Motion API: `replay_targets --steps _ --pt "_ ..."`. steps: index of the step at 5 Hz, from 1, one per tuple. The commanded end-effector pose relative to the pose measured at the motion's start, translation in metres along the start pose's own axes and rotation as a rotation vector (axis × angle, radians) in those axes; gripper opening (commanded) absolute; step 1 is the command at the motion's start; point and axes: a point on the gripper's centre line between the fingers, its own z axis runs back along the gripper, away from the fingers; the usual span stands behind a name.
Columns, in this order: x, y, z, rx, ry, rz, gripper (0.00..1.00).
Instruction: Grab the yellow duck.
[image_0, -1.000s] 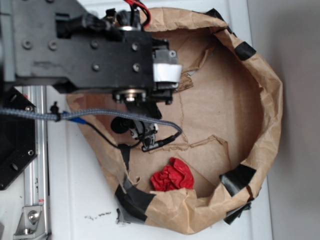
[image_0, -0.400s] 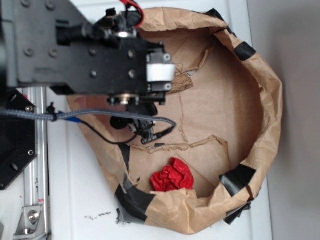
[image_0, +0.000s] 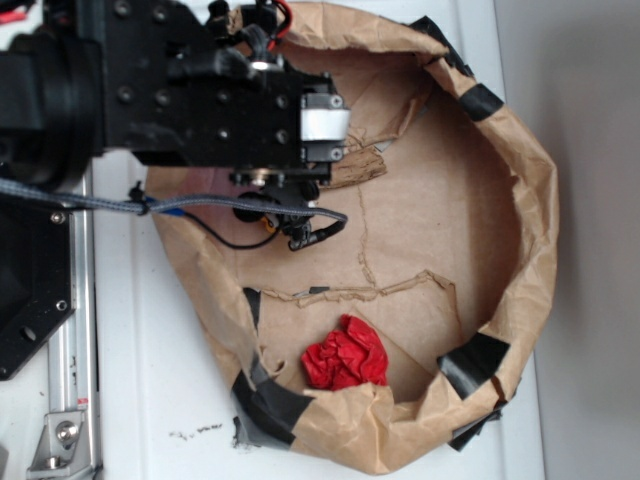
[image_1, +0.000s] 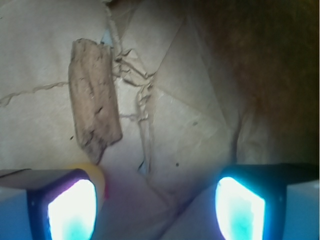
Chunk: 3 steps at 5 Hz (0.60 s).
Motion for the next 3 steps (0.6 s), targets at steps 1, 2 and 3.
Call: replay_targets --steps 1,2,3 --pt "-0.003 0.009 -0.001 0.003 0.006 0.006 1.0" --pt "-0.008 0.004 -0.008 -0.005 0.012 -0.017 1.0" --pt "-0.013 -0.018 -0.015 -0.129 0.001 -0.087 1.0"
